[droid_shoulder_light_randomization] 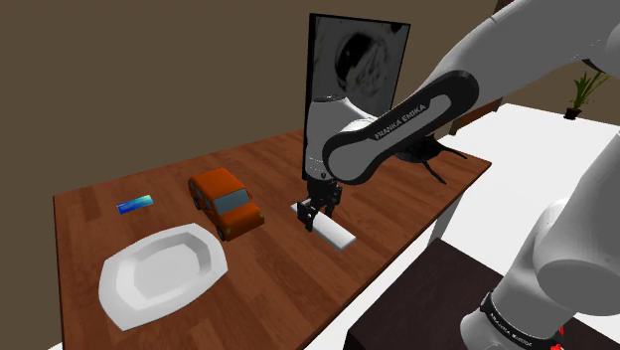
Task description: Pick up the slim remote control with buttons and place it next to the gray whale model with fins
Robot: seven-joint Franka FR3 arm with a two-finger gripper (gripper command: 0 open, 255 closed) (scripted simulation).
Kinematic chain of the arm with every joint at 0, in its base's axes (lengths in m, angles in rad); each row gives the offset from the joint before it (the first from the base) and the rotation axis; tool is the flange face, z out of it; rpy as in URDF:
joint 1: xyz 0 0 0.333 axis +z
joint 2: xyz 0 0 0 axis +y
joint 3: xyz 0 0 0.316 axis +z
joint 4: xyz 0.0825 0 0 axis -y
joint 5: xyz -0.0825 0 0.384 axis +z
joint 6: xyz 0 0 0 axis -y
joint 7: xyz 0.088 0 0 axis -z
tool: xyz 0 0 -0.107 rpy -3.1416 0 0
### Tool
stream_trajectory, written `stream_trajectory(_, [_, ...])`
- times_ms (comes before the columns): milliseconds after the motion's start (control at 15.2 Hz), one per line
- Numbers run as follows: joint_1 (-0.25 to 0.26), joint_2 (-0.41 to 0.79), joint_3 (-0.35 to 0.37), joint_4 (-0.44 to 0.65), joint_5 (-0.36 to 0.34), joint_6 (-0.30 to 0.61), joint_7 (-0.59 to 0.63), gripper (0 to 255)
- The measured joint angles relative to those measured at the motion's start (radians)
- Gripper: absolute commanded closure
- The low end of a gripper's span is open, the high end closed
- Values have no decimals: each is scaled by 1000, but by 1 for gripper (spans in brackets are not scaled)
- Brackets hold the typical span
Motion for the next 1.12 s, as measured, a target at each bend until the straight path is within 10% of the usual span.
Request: stream_trajectory(1122, [2,-127,-10,101,36,-224,-30,255])
